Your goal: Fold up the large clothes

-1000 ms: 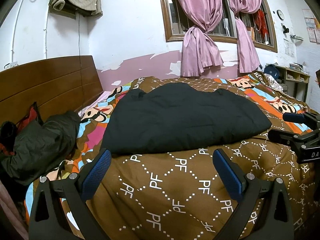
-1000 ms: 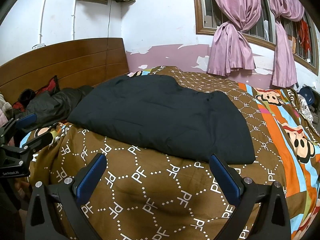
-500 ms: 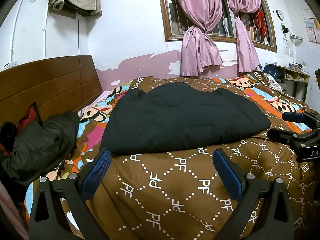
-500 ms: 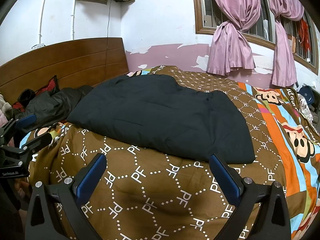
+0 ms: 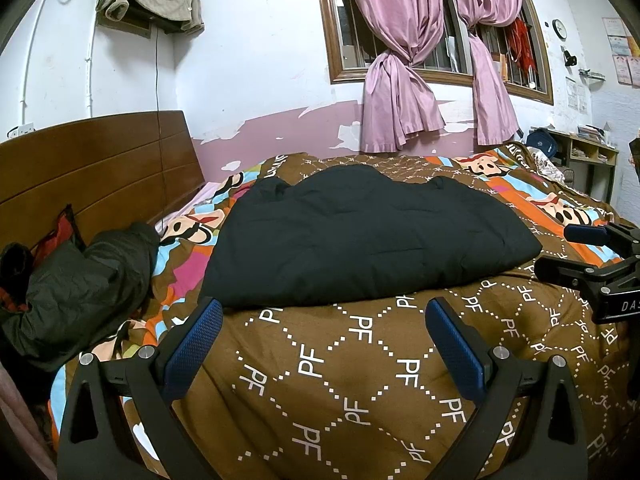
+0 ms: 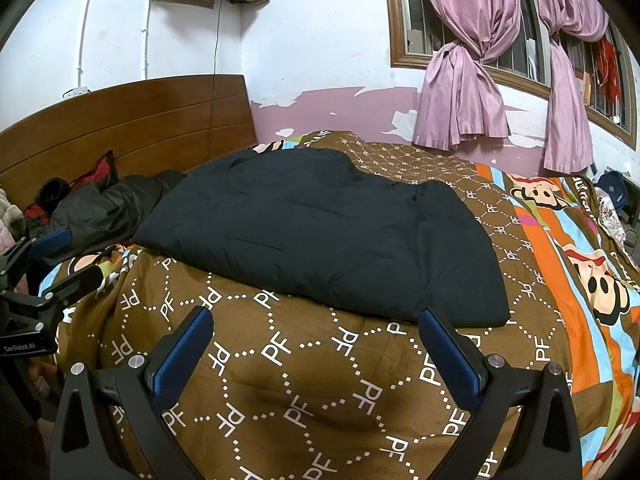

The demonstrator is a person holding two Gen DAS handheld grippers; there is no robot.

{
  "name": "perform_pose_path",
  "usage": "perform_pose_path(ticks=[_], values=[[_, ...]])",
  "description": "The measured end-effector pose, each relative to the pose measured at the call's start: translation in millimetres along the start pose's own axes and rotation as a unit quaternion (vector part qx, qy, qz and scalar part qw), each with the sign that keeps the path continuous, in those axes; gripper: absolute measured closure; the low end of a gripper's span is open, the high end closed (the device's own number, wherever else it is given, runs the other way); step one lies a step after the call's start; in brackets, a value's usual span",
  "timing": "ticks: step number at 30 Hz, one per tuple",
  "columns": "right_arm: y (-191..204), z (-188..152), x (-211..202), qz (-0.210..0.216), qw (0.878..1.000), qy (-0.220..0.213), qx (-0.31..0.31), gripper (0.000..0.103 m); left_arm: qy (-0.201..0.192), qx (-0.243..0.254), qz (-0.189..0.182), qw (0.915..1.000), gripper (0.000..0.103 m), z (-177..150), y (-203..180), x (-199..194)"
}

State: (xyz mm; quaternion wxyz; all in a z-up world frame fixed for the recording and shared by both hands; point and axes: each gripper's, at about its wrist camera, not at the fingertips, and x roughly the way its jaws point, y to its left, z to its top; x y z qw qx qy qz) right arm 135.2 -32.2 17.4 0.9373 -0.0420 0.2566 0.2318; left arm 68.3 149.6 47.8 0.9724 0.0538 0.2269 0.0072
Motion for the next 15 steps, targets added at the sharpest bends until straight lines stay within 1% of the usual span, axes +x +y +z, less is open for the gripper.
perform_pose_path(ticks=[15], values=[[0.0, 0.4, 0.0, 0.000, 1.000, 0.000, 0.000, 0.000, 0.001, 0.000, -0.001, 1.0000, 0.004, 0.3, 0.4, 0.1]])
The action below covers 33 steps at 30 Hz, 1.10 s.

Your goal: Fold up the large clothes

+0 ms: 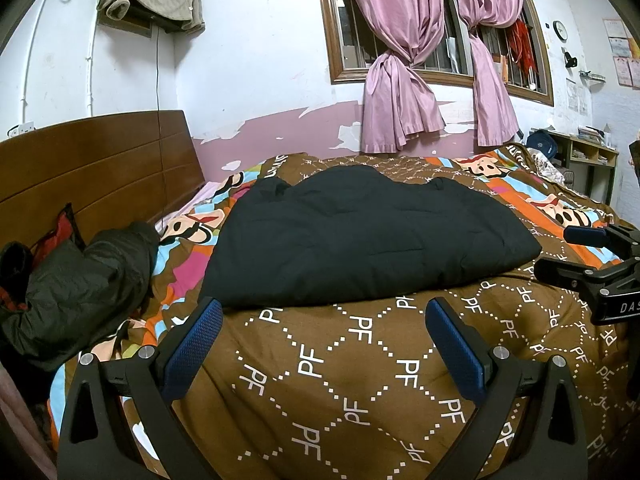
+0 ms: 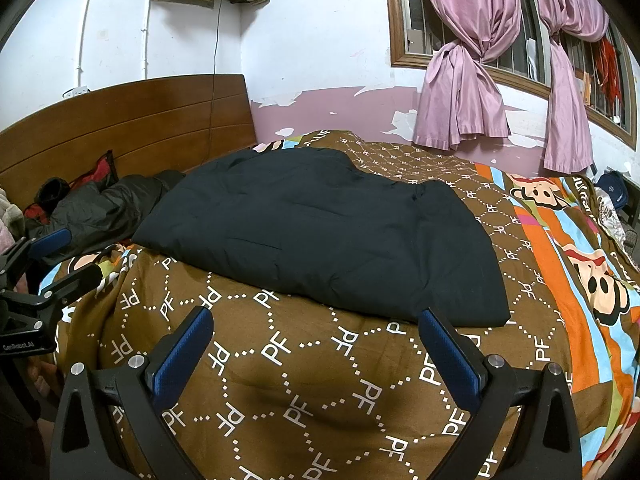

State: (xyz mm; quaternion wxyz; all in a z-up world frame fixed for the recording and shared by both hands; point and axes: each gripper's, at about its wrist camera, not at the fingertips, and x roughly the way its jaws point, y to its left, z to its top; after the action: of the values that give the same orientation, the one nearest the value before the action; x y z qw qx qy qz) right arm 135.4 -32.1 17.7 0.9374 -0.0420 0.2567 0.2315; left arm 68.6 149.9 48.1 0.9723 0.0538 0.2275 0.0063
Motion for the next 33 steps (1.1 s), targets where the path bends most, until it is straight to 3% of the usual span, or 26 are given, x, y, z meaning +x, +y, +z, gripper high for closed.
perform_pose_path(ticks=[33], values=[[-0.4, 0.4, 0.0, 0.000, 1.000, 0.001, 0.001, 0.000, 0.004, -0.002, -0.001, 1.0000, 0.004, 0.9, 1.0, 0.6]])
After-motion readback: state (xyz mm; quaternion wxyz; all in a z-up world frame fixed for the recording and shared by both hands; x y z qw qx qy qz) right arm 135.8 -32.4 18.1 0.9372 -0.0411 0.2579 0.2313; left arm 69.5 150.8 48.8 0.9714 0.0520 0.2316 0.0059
